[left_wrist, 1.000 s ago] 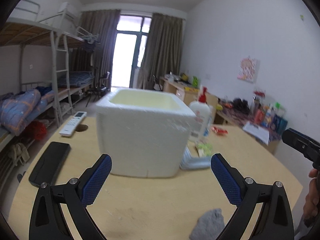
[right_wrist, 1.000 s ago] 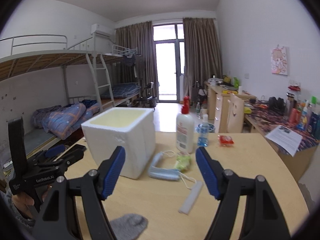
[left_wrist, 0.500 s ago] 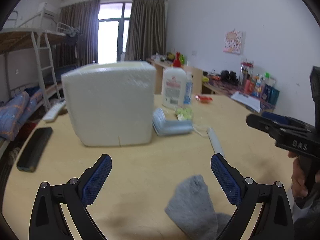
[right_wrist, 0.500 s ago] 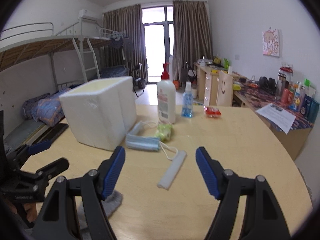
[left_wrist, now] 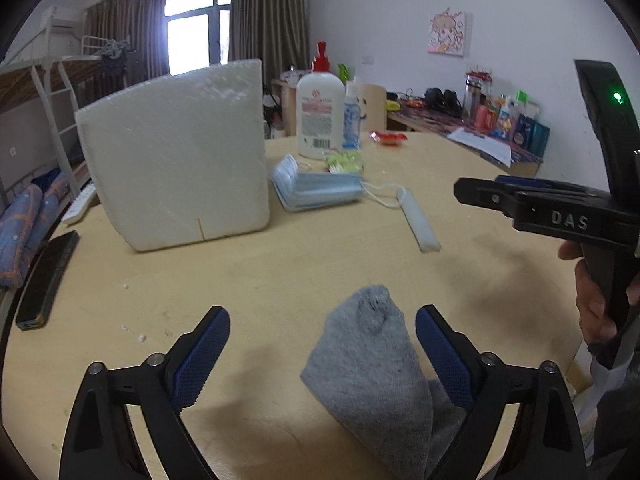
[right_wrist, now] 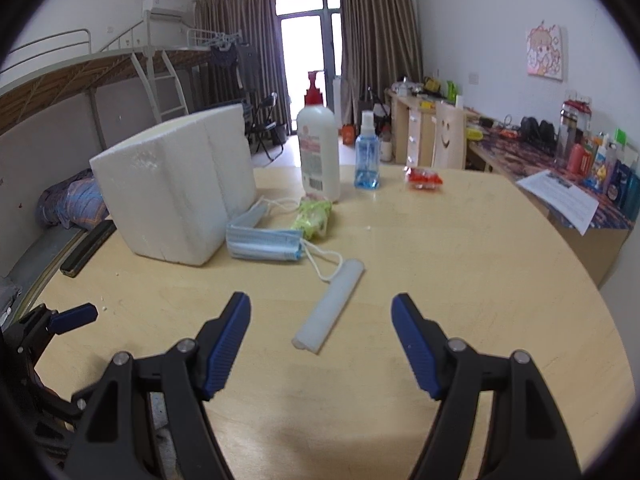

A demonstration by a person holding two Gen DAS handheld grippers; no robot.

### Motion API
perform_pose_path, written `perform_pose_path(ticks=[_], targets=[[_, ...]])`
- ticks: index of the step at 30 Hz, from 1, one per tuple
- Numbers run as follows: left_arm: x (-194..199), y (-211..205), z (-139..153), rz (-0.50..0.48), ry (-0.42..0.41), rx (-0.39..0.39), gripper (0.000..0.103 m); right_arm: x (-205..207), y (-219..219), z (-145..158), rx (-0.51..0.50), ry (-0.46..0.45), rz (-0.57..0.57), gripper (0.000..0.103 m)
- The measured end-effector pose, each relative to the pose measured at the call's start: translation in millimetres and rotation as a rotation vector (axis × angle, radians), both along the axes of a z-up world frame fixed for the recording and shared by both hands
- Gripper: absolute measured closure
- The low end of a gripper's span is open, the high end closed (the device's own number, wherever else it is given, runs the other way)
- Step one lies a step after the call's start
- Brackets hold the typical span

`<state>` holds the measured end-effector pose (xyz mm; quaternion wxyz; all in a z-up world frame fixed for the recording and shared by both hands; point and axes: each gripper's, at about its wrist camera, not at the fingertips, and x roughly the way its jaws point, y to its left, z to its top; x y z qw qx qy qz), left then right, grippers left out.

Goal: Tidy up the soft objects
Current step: 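Grasp the grey sock with the left gripper while the right gripper grasps the white foam tube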

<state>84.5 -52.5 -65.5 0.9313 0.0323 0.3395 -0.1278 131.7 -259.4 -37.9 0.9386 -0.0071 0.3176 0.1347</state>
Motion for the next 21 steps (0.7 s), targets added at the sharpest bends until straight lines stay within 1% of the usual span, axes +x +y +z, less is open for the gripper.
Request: perform_pose_path(ticks=[3,9,10,13,14,16,21], targets=[[3,-3,-6,-0.006,0.025,0.010,0.013,2,1,-3,-0.004,0.019,0.000,0.026],[6,-7,-15,-0.031,0.069,0.027,0.022,10,2,-8,-0.001,0.054,0.003,0.026],[6,-7,-16,-0.033,0.075,0.028,0.025,13,3,-9,-0.003,0.061,0.004,0.026],[8,-10,-21,-0.048,0.104,0.043,0.040,19,5,-13,-0.010,0.091,0.006,0.026],[9,-12,-23,-0.053,0.118,0.046,0.042,21,5,-14,-0.008,0.101,0.006,0.026],[10,-12,-26,-0.061,0.134,0.052,0.045,26,6,-17,-0.009,0.121,0.007,0.026],[9,-16,-26,-0.076,0.131,0.063,0.049,37,9,-22,-0.010,0.157,0.015,0.026]])
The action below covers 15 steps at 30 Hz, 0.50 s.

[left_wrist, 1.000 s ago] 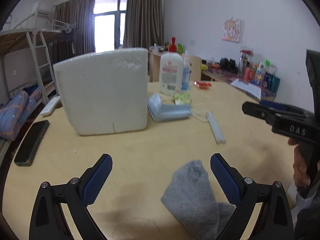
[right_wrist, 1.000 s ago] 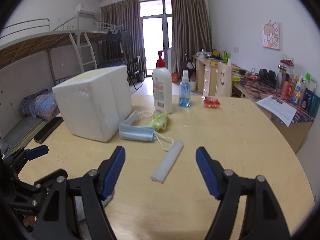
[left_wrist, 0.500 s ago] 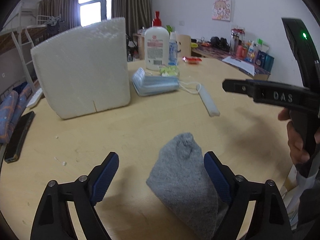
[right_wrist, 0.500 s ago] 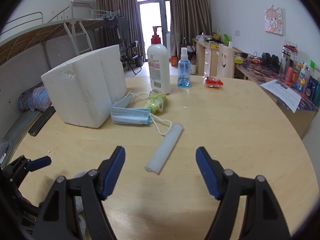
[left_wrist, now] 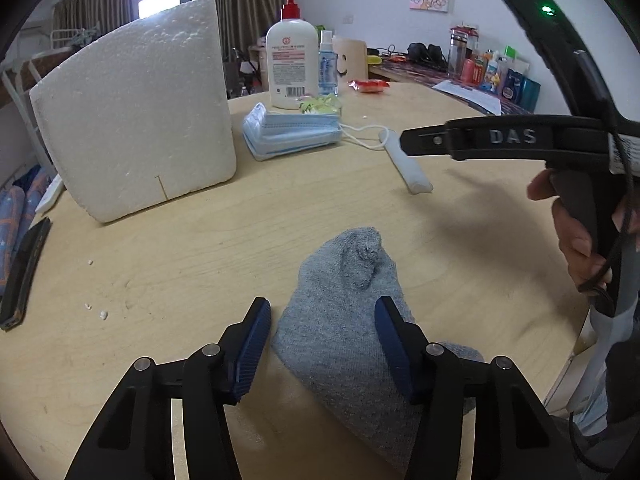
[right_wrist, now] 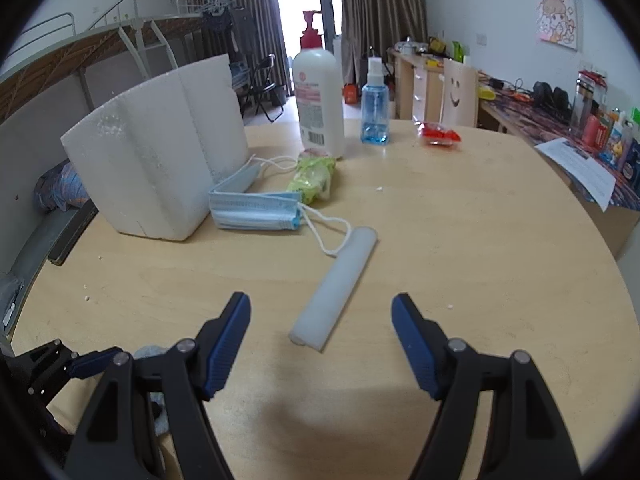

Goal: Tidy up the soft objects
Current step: 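Grasp the grey sock with the left gripper while the right gripper grasps the white foam tube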

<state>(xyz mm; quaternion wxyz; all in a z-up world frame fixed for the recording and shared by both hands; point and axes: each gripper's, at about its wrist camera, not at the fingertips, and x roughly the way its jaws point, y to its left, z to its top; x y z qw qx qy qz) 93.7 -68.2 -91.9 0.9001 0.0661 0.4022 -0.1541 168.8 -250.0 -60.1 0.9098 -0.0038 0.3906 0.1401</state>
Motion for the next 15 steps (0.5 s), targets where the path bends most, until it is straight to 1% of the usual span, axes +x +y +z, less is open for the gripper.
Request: perform_pose_path(ticks=[1,3,5,7,10,12,15], targets=[[0,-1,0,-0.009,0.000,-0.001,0.053,2,0,-1,0.001,0.006,0.002,0.026],[-2,-4,1,-0.029,0.006,-0.001,0.064,6,1,-3,-0.002,0.018,0.000,0.026],[-4,-8,2,-0.062,0.011,-0.004,0.085,10,4,-5,-0.003,0.029,0.002,0.026],[-5,-11,2,-0.082,0.013,-0.010,0.093,14,5,-8,-0.004,0.042,-0.002,0.026],[-4,-10,2,-0.081,0.011,-0.017,0.096,19,7,-11,-0.003,0.061,-0.010,0.026],[-5,-9,2,-0.082,0.004,-0.014,0.097,21,8,-13,-0.007,0.067,-0.011,0.026],[-6,-6,6,-0.086,-0.018,-0.032,0.097,24,12,-15,-0.017,0.079,-0.012,0.026]])
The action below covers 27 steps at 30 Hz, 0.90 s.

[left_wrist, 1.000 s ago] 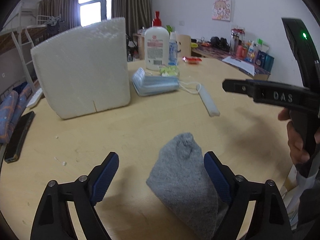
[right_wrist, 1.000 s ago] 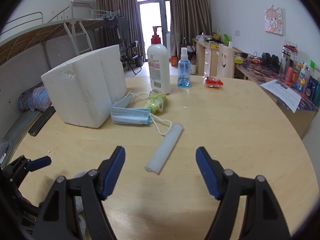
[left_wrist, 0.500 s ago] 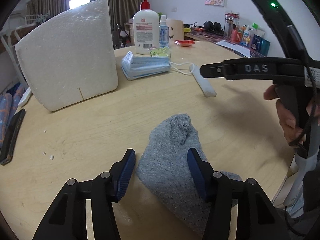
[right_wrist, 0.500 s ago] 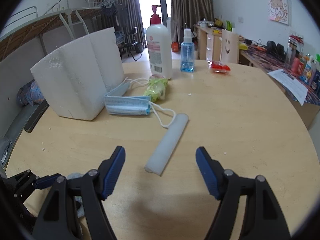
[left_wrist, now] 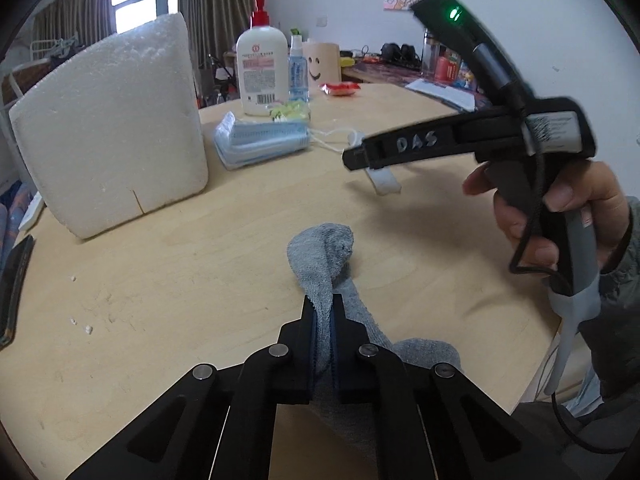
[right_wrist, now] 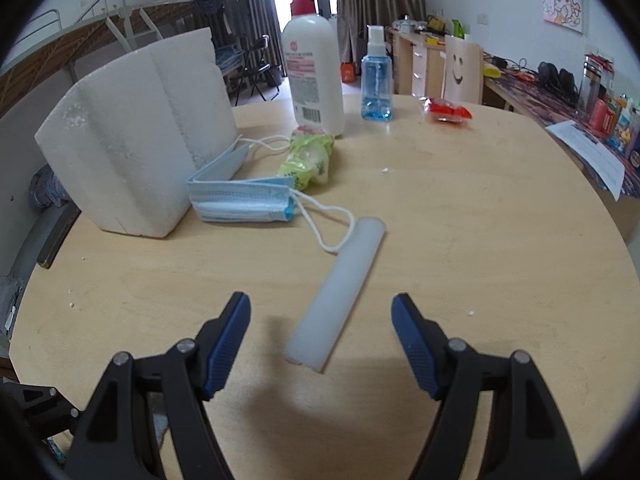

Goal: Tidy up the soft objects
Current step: 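Grasp the grey sock with the left gripper while the right gripper grasps the white foam tube, then lift and carry the grey sock and white tube with both grippers over the foam box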

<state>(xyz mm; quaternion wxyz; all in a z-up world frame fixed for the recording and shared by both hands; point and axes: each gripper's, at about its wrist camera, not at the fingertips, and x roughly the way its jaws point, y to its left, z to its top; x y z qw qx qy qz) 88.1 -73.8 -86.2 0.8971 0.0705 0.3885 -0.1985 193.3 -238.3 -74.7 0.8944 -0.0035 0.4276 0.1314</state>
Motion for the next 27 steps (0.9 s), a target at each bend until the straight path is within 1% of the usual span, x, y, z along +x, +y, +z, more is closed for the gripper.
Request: perform_pose_path(ticks=[3,4,5,8,10,12,14,16,17,20,24,27], targets=[[0,5,4,0.003,-0.010,-0.015,0.097,4,2,-2,-0.008,0.008,-0.010,0.027],[1,7,4,0.006,-0.012,-0.019,0.097,5,2,-3,-0.010,0.015,-0.012,0.029],[1,9,5,0.008,-0.015,-0.021,0.097,7,3,-4,-0.011,0.025,-0.018,0.034],[1,15,7,0.019,-0.026,-0.031,0.097,12,2,-9,-0.020,0.052,-0.042,0.042],[2,19,9,0.028,-0.033,-0.040,0.097,12,4,-9,-0.045,0.046,-0.056,0.048],[2,24,10,0.039,-0.041,-0.045,0.097,11,6,-8,-0.048,0.048,-0.061,0.052],[4,27,10,0.035,-0.039,-0.052,0.097,10,10,-8,-0.075,0.051,-0.077,0.062],[4,31,11,0.038,-0.043,-0.061,0.097,9,13,-8,-0.079,0.055,-0.083,0.066],[4,33,12,0.039,-0.045,-0.064,0.097,9,13,-8,-0.079,0.062,-0.105,0.072],[6,40,15,0.046,-0.057,-0.076,0.097,9,10,-7,-0.050,0.082,-0.147,0.079],[8,49,18,0.057,-0.067,-0.082,0.097,8,12,-7,-0.051,0.084,-0.171,0.082],[9,52,22,0.066,-0.082,-0.081,0.097,6,3,-2,0.004,0.079,-0.189,0.090]])
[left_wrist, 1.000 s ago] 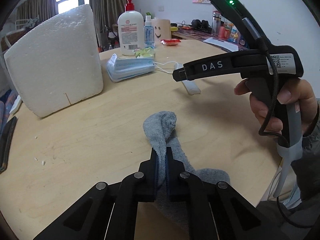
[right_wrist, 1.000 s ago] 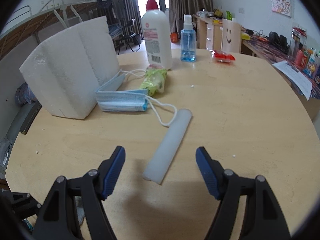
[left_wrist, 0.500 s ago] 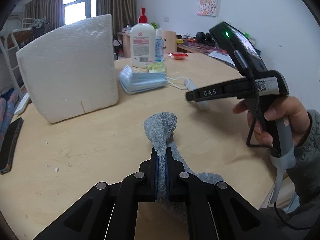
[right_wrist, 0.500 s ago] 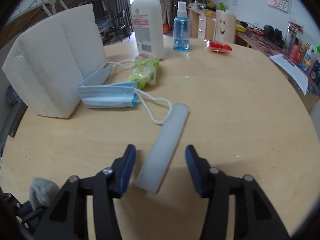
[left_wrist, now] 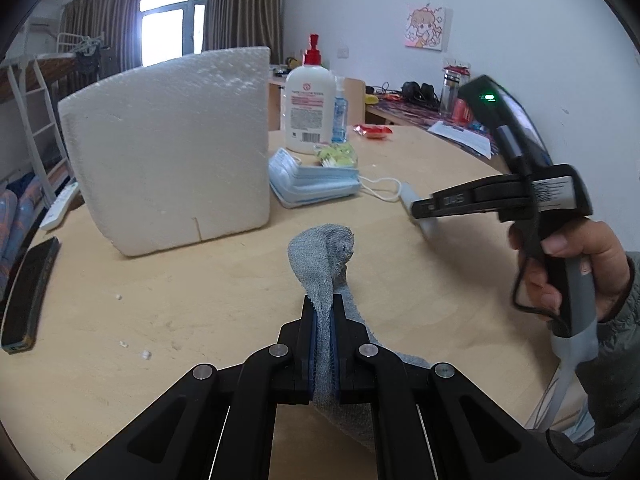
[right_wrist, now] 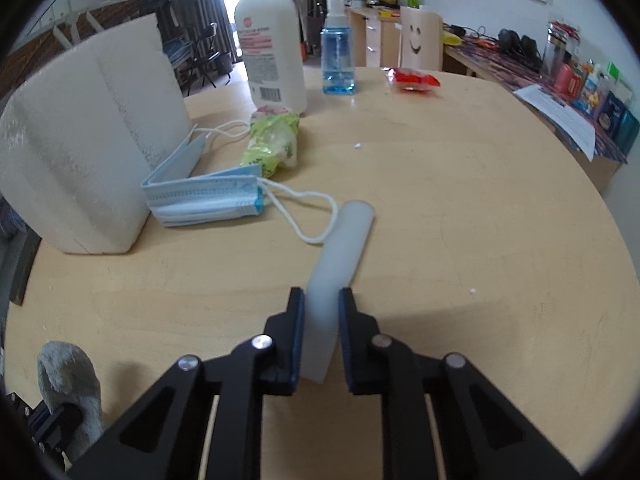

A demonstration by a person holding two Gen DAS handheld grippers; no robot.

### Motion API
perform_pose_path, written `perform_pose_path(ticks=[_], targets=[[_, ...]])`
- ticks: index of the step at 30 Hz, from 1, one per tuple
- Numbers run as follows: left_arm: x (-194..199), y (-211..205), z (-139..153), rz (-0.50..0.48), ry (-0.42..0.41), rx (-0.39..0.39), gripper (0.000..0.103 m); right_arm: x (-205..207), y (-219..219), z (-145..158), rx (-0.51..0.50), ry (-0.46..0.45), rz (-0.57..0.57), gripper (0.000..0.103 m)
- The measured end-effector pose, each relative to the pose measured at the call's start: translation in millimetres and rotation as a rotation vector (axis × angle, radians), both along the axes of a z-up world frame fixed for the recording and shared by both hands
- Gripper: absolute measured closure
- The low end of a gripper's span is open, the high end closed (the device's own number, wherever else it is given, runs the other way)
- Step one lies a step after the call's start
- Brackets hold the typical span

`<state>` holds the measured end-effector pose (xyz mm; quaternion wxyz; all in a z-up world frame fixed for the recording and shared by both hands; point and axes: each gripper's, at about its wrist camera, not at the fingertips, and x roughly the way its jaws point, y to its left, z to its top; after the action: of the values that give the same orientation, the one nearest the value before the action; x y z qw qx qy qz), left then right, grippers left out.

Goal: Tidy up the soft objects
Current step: 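Lift and carry the grey sock and white tube with both grippers over the foam box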

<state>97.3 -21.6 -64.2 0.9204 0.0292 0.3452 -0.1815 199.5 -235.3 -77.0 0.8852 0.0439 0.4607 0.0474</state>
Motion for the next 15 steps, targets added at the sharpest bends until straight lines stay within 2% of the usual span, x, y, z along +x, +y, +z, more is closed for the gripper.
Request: perform_pose_path(ticks=[6,11,15], targets=[[0,3,6,0.017,-0.015,-0.009,0.097,-12,-8,20,0.036,-0.063,-0.008,0.091],[0,2,12,0.032,-0.027,-0.006,0.097,-27,-11,34,0.014,-0.131,-0.013,0.091],[-3,3,24,0.070,-0.068,0.002,0.097,-43,-13,50,0.021,-0.194,-0.003,0.091]])
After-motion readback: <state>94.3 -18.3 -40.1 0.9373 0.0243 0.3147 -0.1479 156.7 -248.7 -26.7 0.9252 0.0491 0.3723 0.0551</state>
